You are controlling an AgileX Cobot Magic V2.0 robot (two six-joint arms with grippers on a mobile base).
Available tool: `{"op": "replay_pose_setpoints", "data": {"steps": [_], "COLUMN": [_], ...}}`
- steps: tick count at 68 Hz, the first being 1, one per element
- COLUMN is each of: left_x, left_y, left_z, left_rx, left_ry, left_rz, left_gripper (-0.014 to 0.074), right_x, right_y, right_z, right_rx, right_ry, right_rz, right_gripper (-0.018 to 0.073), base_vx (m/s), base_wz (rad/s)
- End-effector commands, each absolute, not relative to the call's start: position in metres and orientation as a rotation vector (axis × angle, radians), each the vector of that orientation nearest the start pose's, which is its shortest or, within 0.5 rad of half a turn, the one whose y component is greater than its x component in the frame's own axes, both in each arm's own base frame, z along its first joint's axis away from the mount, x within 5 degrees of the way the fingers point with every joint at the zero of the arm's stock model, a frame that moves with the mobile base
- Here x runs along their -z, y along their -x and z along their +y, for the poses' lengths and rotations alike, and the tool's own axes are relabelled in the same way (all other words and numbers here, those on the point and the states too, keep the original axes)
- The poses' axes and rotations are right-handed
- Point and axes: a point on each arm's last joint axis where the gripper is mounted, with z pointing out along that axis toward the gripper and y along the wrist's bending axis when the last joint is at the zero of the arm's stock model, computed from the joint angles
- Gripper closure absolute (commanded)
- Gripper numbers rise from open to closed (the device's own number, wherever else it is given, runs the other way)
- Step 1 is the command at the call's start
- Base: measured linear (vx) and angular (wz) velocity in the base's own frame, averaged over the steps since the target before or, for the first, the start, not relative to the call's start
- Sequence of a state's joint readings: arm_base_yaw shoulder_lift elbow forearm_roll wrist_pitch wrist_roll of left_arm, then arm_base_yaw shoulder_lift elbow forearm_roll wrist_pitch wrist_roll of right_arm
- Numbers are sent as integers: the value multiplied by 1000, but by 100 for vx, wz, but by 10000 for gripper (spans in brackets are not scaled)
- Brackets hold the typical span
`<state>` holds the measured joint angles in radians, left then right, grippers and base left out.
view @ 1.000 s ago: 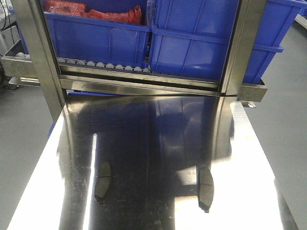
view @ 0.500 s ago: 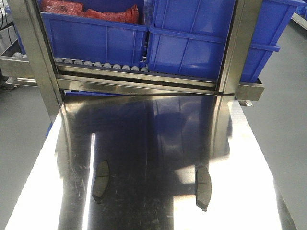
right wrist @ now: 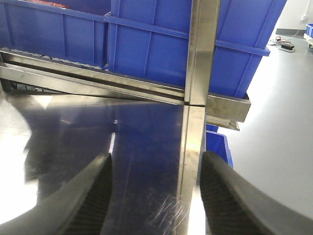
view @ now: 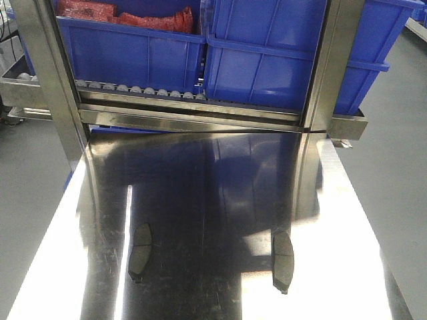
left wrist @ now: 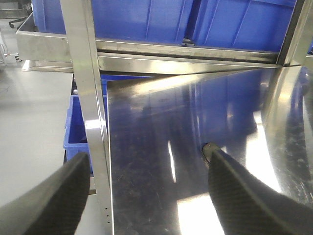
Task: Move and align brake pads A on conveyor
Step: 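Stop at the steel table facing the two brake pads on it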
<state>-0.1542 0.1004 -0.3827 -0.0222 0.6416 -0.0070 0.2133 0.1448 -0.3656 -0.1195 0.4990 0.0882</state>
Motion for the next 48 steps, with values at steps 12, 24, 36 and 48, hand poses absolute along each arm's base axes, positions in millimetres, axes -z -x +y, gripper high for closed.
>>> {"op": "replay_pose_setpoints", "data": {"steps": [12,24,36,48], "left_x": [-291,-293,-304,-317], "left_y": [-37,-37,-54,-96], "left_z": [-7,-7,-9,-14], "left_rx": [155,161,228,169], "left_ry": [-121,-113,1,-7], "left_rz": [1749,1723,1825,2052], "left_gripper": [94,94,94,94], "right_x": [-295,-295,-295,-295], "right_y": [-49,-49,-49,-49], "right_z": [5,5,5,5], "right_rx": [-84,-84,-84,-84], "right_ry": [167,167,167,167], "right_rz": [1667,1667,1667,1667], "right_gripper": [162,162,162,162], "base_vx": [0,0,0,0], "base_wz": [0,0,0,0]}}
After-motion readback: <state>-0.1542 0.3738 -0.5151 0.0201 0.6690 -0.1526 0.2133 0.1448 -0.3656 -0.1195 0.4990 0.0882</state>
